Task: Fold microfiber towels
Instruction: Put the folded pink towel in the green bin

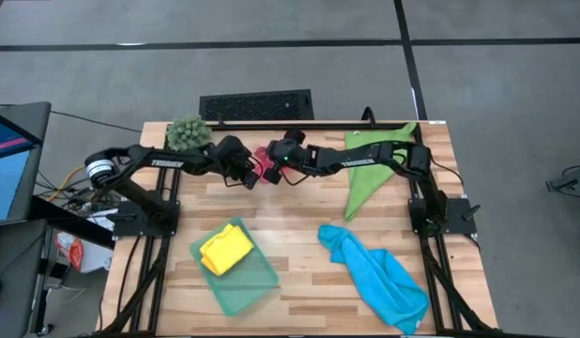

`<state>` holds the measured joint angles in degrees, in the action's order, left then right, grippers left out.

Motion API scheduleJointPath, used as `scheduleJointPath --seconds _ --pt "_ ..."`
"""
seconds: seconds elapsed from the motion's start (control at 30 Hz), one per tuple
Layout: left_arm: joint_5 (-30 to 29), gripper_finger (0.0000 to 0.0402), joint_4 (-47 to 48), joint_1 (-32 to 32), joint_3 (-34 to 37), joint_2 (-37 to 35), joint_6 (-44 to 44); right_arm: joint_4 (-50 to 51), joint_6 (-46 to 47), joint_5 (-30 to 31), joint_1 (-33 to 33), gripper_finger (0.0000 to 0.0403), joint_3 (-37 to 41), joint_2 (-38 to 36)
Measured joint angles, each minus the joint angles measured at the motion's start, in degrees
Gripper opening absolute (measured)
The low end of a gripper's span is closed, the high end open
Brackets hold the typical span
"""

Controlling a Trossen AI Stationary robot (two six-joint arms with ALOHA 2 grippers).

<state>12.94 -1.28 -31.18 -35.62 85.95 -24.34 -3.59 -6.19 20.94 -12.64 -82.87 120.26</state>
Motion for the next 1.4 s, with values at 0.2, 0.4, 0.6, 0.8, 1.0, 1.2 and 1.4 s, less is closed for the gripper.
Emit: scheduleJointPath --seconds 0.2,0.4,0.6,0.8,1.0,1.2,1.4 --pt "3.11 0.0000 -1.90 0.46 0.09 5.22 -1.44 -1.29 -1.06 2.72 1.10 0.0004 -0.01 0.93" --pt "3.01 0.0000 -6.69 0.42 0.07 6.09 -3.46 -1.68 -1.94 0.16 0.98 0.0013 1.21 0.90" --pt "3.31 0.0000 -7.64 0.74 0.04 6.03 -4.45 -5.27 -1.30 -3.86 0.91 0.0014 5.73 0.90" --pt "2.93 0.0000 -7.72 1.52 0.04 6.03 -4.67 -8.15 -1.73 -5.99 1.30 0.0040 8.50 0.92" --pt "2.67 0.0000 -8.96 1.55 0.04 6.03 -5.43 -9.15 -3.24 -18.20 1.47 0.0055 8.74 0.92" --pt "2.17 0.0000 -9.27 1.55 0.02 5.99 -5.74 -8.44 -6.63 -16.60 2.49 0.0101 8.74 0.92" --pt "2.06 0.0000 -9.25 1.55 0.02 5.99 -5.92 -4.75 -8.40 -16.36 3.16 0.0179 8.74 0.92"
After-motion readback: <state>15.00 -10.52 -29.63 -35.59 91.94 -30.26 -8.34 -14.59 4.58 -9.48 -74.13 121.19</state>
